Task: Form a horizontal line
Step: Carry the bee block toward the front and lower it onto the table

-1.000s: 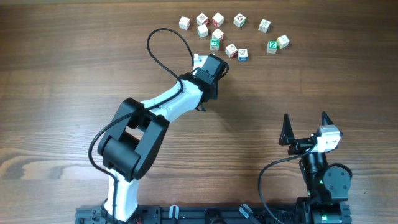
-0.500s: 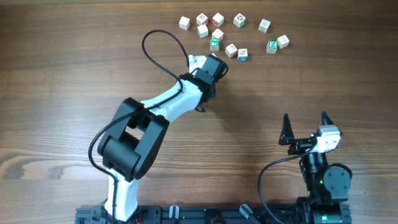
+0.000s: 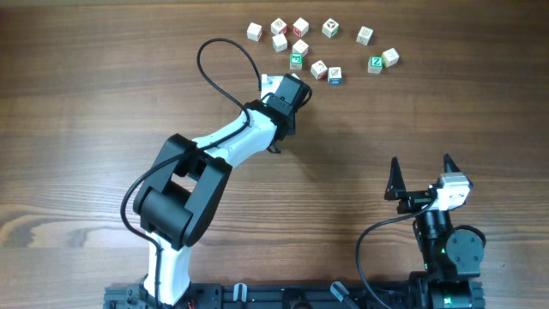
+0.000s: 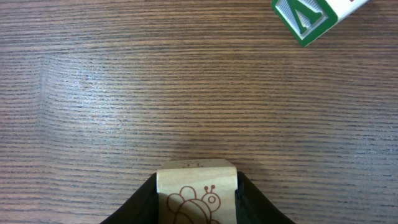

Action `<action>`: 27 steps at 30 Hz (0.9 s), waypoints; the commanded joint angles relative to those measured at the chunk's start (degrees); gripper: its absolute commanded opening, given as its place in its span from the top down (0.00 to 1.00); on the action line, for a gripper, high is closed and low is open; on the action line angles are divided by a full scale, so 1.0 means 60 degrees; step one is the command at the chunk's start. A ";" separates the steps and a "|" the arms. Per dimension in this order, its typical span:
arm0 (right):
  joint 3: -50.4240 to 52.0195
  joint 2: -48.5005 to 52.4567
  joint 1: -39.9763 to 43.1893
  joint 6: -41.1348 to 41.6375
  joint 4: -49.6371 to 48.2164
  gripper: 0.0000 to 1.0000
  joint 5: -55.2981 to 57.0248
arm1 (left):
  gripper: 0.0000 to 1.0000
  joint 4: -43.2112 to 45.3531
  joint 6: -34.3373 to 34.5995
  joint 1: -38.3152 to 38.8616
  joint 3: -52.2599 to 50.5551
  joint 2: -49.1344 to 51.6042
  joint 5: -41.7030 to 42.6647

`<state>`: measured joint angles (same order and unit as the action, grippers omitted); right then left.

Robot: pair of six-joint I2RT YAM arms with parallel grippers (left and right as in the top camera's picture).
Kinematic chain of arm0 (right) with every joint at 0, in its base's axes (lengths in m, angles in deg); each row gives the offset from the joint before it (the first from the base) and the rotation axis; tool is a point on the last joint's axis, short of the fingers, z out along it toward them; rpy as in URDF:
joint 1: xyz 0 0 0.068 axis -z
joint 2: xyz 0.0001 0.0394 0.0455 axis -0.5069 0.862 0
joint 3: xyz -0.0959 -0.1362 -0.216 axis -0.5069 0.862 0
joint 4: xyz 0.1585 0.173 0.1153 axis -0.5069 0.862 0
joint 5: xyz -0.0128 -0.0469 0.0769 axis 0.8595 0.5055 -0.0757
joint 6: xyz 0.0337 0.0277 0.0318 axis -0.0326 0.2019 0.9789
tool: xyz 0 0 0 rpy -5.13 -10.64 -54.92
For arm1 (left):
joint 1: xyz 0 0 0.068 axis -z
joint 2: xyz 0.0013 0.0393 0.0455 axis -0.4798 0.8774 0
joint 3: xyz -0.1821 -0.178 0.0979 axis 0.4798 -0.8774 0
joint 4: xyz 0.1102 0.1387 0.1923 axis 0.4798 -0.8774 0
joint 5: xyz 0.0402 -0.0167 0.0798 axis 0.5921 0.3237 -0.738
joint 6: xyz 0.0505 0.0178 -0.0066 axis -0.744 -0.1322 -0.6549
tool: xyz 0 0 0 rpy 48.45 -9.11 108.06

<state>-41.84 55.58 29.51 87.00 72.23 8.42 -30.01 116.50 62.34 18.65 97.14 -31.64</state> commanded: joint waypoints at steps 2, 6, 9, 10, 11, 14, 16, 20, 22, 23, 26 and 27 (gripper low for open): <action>0.0011 -0.0066 -0.0011 -0.0117 -0.0018 0.00 -0.0055 | 0.69 -0.0153 -0.0186 -0.0073 -0.0386 0.0397 0.0852; 0.0011 -0.0066 -0.0011 -0.0120 -0.0018 0.00 -0.0055 | 0.73 -0.0178 -0.0186 -0.0069 -0.0386 0.0397 0.0882; 0.0011 -0.0066 -0.0011 -0.0117 -0.0018 0.00 -0.0055 | 0.76 -0.0255 -0.0186 -0.0069 -0.0386 0.0397 0.0914; 0.0011 -0.0066 -0.0011 -0.0117 -0.0018 0.00 -0.0055 | 0.76 -0.0259 -0.0189 -0.0069 -0.0386 0.0397 0.0914; 0.0011 -0.0066 -0.0011 -0.0117 -0.0018 0.00 -0.0055 | 0.77 -0.0262 -0.0189 -0.0069 -0.0386 0.0397 0.0918; 0.0011 -0.0066 -0.0011 -0.0117 -0.0018 0.00 -0.0055 | 0.77 -0.0306 -0.0193 -0.0066 -0.0382 0.0397 0.1002; 0.0011 -0.0066 -0.0011 -0.0117 -0.0018 0.00 -0.0055 | 0.77 -0.0350 -0.0193 -0.0066 -0.0382 0.0393 0.1060; 0.0011 -0.0066 -0.0011 -0.0120 -0.0018 0.00 -0.0055 | 0.77 -0.0484 -0.0193 -0.0069 -0.0382 0.0393 0.1133; 0.0011 -0.0066 -0.0011 -0.0117 -0.0018 0.00 -0.0055 | 0.78 -0.0484 -0.0266 -0.0066 -0.0382 0.0393 0.1209; 0.0011 -0.0066 -0.0011 -0.0117 -0.0018 0.00 -0.0055 | 0.78 -0.0474 -0.0670 -0.0069 -0.0382 0.0393 0.1570; 0.0011 -0.0066 -0.0011 -0.0120 -0.0018 0.00 -0.0055 | 0.78 -0.0481 -0.0754 -0.0069 -0.0382 0.0393 0.1632; 0.0011 -0.0066 -0.0011 -0.0120 -0.0018 0.00 -0.0055 | 0.78 -0.0481 -0.0761 -0.0066 -0.0382 0.0393 0.1632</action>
<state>-41.84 55.58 29.51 87.00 72.23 8.42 -30.71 114.12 61.47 18.68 96.77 -28.36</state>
